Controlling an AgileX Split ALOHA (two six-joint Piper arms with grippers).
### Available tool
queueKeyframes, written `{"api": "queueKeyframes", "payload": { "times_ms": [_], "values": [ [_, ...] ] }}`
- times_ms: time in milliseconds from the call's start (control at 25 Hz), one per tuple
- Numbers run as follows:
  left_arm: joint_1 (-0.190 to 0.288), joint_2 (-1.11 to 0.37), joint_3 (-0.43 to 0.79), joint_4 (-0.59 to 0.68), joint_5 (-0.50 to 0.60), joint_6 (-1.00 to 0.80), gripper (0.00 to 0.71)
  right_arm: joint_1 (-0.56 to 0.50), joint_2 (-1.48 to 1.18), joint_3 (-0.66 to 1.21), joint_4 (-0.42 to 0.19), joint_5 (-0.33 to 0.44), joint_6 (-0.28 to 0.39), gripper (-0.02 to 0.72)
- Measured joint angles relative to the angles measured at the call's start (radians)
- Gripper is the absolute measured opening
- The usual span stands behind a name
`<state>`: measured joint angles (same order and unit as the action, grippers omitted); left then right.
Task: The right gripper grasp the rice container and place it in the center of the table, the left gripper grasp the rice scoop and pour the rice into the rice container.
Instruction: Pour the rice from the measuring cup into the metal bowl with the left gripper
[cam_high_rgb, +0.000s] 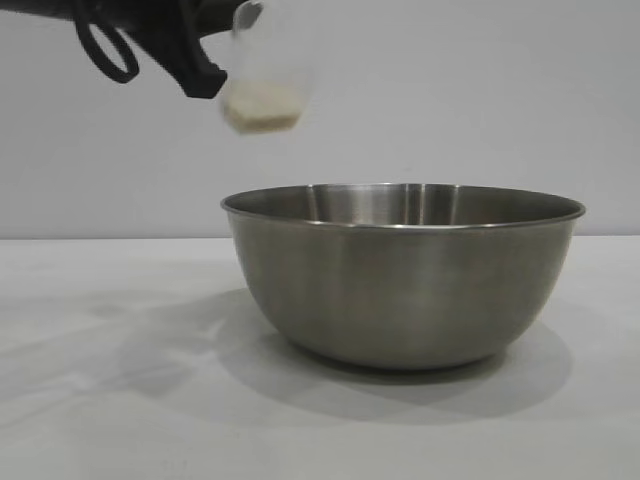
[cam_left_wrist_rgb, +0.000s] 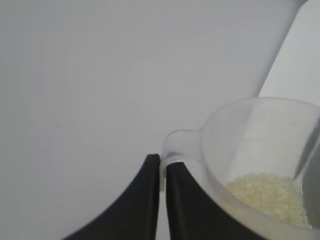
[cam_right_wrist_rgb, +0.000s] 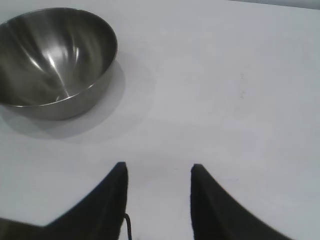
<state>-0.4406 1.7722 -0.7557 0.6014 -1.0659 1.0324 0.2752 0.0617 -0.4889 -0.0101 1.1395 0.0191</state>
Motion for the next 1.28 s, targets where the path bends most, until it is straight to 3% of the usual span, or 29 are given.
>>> {"api": "queueKeyframes", "payload": {
  "times_ms": [520, 960, 1280],
  "values": [
    [0.000, 0.006, -0.110, 0.338, 0.166, 0.331, 0.000, 0.000, 0.000, 0.000, 0.000, 0.000, 0.000, 0.286],
    [0.000, 0.006, -0.205, 0.588, 0.231, 0.378, 0.000, 0.000, 0.000, 0.000, 0.000, 0.000, 0.000, 0.286],
    [-0.004, 0.006, -0.207, 0.683, 0.271, 0.405, 0.000, 0.000, 0.000, 0.000, 0.000, 0.000, 0.000, 0.286]
  ]
}}
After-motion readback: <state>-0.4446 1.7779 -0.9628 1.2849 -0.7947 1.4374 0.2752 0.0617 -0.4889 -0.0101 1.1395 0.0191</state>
